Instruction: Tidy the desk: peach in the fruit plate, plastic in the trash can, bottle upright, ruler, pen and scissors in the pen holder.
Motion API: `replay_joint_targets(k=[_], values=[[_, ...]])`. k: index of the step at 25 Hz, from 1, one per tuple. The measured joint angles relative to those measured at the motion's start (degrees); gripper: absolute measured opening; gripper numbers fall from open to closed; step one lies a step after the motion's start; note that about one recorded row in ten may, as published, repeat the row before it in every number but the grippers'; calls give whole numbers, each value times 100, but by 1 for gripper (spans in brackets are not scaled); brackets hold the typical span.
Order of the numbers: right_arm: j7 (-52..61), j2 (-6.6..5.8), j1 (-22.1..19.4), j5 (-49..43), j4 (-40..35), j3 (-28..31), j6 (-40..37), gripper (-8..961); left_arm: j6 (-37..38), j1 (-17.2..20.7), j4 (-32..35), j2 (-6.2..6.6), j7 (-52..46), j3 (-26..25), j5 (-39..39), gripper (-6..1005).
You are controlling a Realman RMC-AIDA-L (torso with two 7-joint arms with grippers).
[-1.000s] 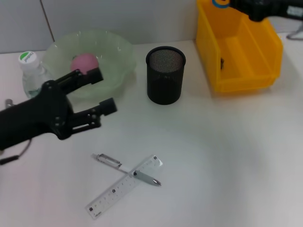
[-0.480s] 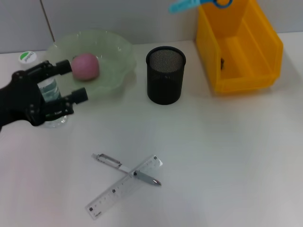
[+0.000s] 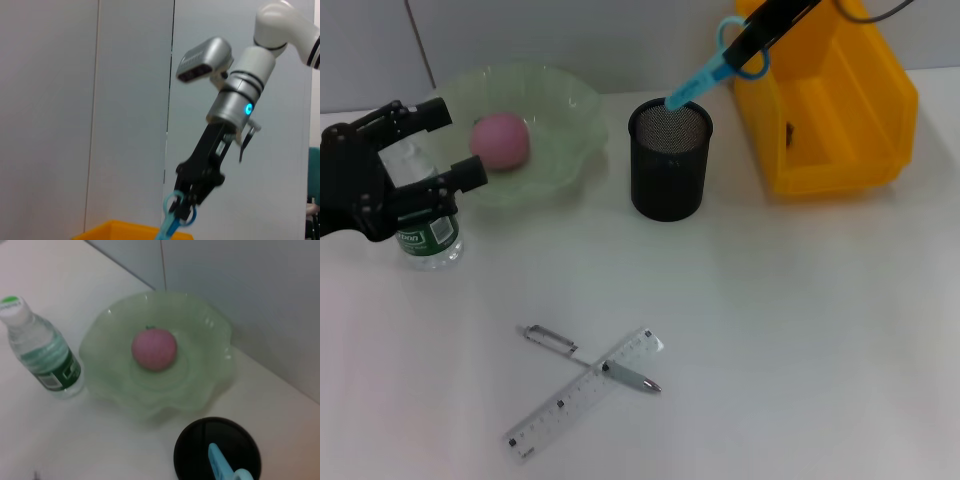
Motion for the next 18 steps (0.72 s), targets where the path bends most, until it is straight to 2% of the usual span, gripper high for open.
replay_joint_targets(k=[6,10,18], values=[[77,54,62,-7,609,-402,674,83,13,-3,71,0,-169,-27,-3,835],[104,172,96,-21,1047,-703,1300,83,28,-5,72,-32,-251,-116,22,835],[200,332,150,-159,1511,-1067,1880,91,25,-7,68,-82,-320,-134,7,836]])
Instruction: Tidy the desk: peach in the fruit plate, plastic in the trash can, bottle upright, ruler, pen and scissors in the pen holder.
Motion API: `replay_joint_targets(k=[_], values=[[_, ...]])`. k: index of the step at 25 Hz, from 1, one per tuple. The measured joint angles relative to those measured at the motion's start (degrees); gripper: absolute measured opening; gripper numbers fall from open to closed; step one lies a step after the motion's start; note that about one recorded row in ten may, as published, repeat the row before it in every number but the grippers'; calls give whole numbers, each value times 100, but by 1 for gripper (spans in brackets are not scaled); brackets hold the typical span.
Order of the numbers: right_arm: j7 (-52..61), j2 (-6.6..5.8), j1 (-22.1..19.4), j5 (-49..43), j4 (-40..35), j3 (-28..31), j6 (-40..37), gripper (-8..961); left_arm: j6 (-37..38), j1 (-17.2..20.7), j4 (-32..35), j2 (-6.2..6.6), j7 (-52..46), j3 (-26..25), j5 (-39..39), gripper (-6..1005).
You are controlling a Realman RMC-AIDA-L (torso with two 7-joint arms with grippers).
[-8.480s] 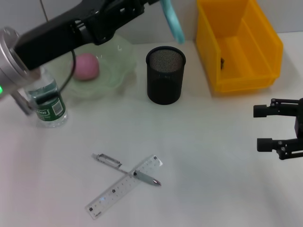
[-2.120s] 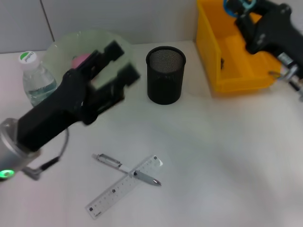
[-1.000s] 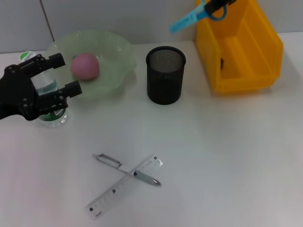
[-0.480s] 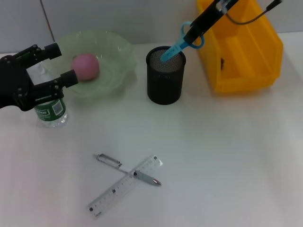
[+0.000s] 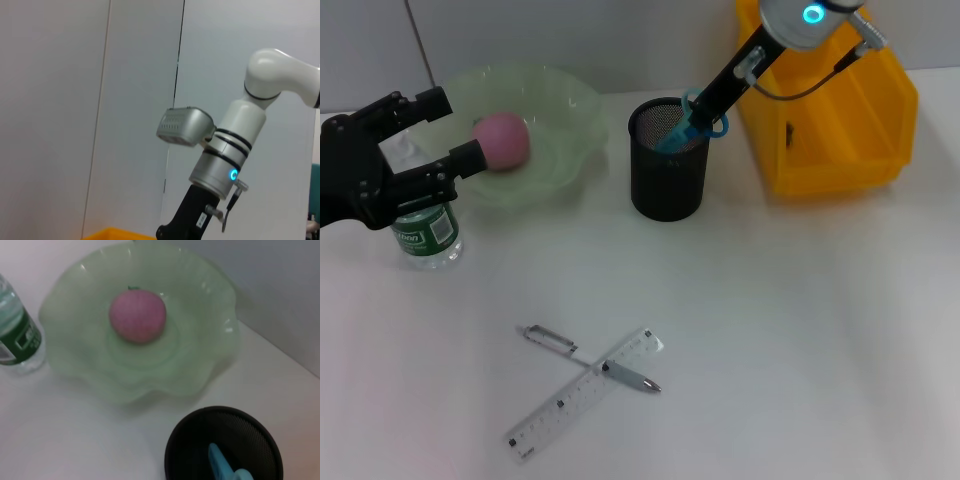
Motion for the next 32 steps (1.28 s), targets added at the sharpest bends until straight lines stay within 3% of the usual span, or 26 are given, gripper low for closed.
replay_joint_targets(k=[7,18,22,26,27,28,29,30,32], values=[[149,91,7,-159,-22,-12,85,98,0,-15,3,-64,-82,-3,-1,835],[121,273,-178,-158,-681,-12,67,351,-2,-18,-3,-74,-83,-3,14,836],[142,441,-631,-41,-1618,53,-194,530,11,-17,0,-72,-83,-3,20,836],[147,466,-1005,380,-2207,55,-415,608,37,-21,35,-72,-82,12,23,835],[97,469,-1321,730,-2597,55,-484,627,52,-23,97,-72,-84,41,37,835],[97,469,-1321,730,-2597,55,-484,647,52,-23,97,-72,-84,41,37,835],[-30,478,-1702,1154,-2955,58,-481,666,70,-23,223,-91,-98,87,97,835],[-30,478,-1702,1154,-2955,58,-481,671,70,-23,223,-91,-98,87,97,835],[-280,472,-2129,1824,-3208,79,-462,676,81,-19,442,-153,-165,123,260,835]])
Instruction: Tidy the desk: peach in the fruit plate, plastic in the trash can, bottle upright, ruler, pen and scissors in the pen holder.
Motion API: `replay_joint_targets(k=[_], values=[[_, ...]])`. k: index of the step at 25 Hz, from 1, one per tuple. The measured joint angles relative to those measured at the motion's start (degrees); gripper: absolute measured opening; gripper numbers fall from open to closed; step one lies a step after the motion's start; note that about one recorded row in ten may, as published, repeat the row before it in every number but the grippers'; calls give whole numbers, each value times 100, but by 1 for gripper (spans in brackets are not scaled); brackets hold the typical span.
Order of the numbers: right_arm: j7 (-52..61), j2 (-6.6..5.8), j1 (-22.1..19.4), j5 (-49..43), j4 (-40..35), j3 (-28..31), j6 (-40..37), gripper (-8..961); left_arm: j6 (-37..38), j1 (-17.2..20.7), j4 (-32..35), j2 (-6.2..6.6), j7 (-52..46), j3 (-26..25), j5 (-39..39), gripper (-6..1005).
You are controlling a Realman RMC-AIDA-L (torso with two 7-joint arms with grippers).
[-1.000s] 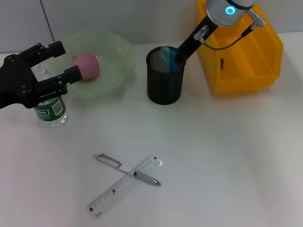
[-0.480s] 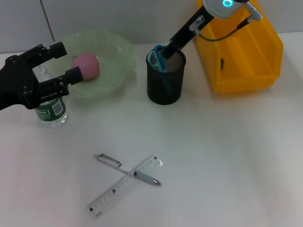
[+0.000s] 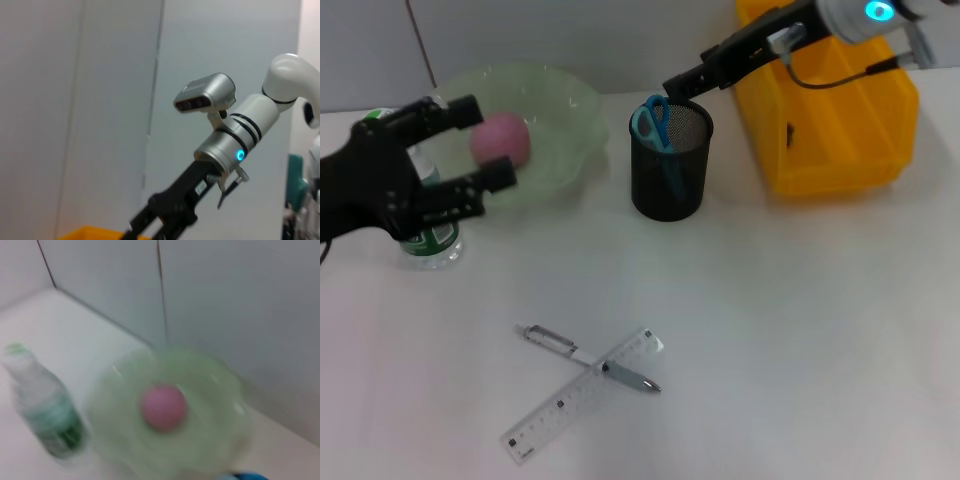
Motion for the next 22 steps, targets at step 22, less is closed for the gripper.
replay_joint_targets(k=[22], values=[[-5100,-587,-2571,3682,2931,1633,-2396,676,-102,-118,870,-254,-876,-53,1098,836]])
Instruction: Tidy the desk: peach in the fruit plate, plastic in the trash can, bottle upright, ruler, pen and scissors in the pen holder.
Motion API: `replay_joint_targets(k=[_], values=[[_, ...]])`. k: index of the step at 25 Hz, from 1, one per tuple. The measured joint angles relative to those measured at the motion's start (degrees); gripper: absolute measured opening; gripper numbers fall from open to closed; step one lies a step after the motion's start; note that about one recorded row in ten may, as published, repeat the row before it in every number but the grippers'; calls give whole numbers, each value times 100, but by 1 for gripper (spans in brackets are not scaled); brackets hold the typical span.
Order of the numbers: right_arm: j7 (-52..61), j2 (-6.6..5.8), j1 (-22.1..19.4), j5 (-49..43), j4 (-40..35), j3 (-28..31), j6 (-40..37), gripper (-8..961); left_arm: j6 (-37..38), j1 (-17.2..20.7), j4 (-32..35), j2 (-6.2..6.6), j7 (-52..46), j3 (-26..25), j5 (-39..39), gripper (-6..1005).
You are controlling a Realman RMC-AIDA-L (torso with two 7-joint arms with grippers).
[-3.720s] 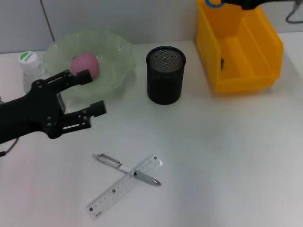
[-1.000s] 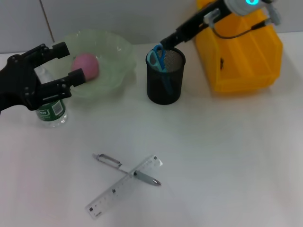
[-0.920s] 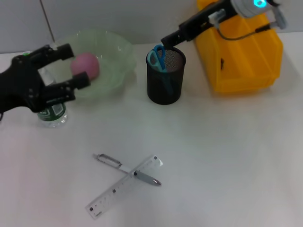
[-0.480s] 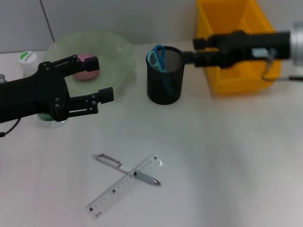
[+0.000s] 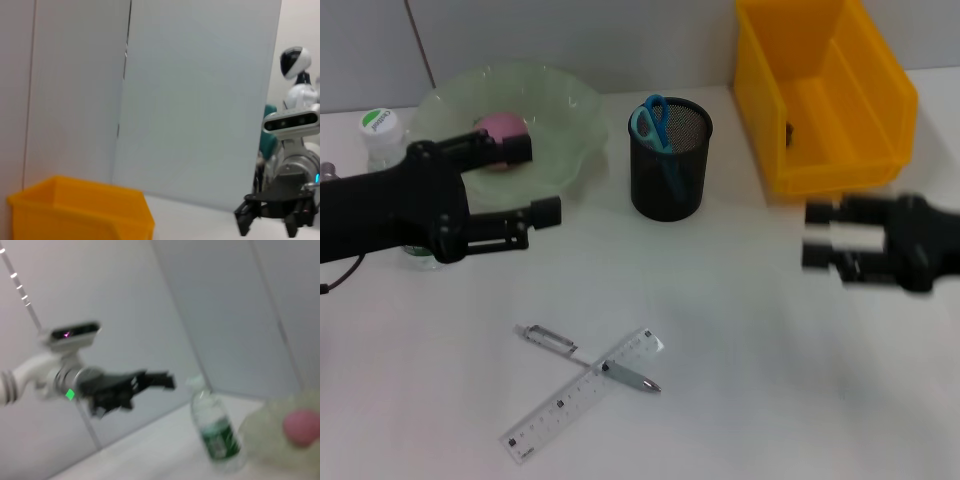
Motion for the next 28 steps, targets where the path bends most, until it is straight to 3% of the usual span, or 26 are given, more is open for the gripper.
replay_joint_targets(k=[5,11,12,15,24,28], values=[[-186,-68,-262,-680,117,37,-144,676,15,-98,541,-61,-698,37,706,836],[-569,7,-441,-1322,-166,50,-66,676,237,-471,887,-110,-1656,61,1610,836],[-612,10,-444,-1386,-200,52,-56,676,260,-672,983,-192,-1986,78,2096,836],[-696,11,-445,-1520,-276,55,-38,676,215,-934,1120,-283,-2400,176,2696,835],[-784,-17,-384,-1756,-304,70,212,675,-604,-1793,1695,-336,-4662,2189,3893,835],[-785,-26,-373,-1763,-399,119,225,675,-818,-2028,1806,-362,-5389,2735,4086,836]])
